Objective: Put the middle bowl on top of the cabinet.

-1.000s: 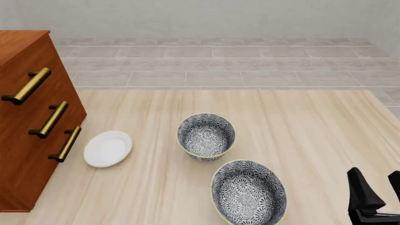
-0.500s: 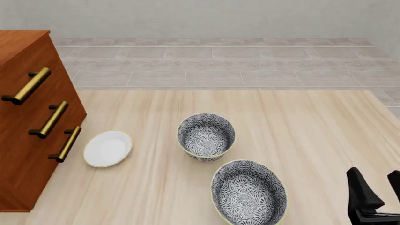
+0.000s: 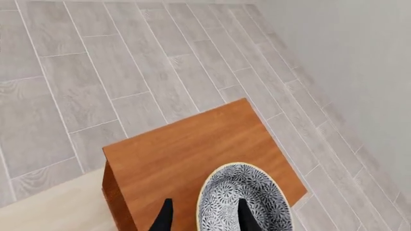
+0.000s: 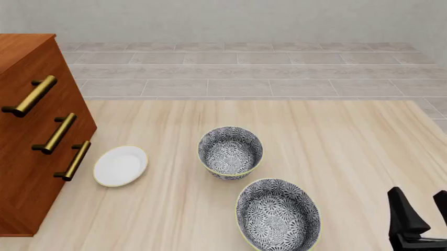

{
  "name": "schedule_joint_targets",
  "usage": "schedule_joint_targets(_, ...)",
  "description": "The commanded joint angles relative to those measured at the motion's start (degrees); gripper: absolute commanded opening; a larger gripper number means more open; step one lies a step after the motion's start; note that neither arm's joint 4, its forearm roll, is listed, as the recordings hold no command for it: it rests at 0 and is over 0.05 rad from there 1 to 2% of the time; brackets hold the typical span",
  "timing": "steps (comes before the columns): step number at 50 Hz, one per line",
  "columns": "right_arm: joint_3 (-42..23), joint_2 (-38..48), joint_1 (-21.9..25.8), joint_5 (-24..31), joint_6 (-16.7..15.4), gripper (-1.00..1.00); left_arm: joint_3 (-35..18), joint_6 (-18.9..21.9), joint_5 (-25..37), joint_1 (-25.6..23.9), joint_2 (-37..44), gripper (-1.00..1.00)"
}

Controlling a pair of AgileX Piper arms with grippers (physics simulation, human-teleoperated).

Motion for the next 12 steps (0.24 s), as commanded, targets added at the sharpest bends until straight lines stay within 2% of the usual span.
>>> schedule_joint_targets(1, -0.02, -0.26, -0.21, 0.14, 0.27, 1.0, -1.1, -0.53, -0.38, 0.65, -0.77, 1.0)
schedule_joint_targets(12, -0.05, -0.19, -0.53, 0.01, 0.35, 1.0, -0.96, -0.59, -1.35, 1.26, -1.63, 1.0)
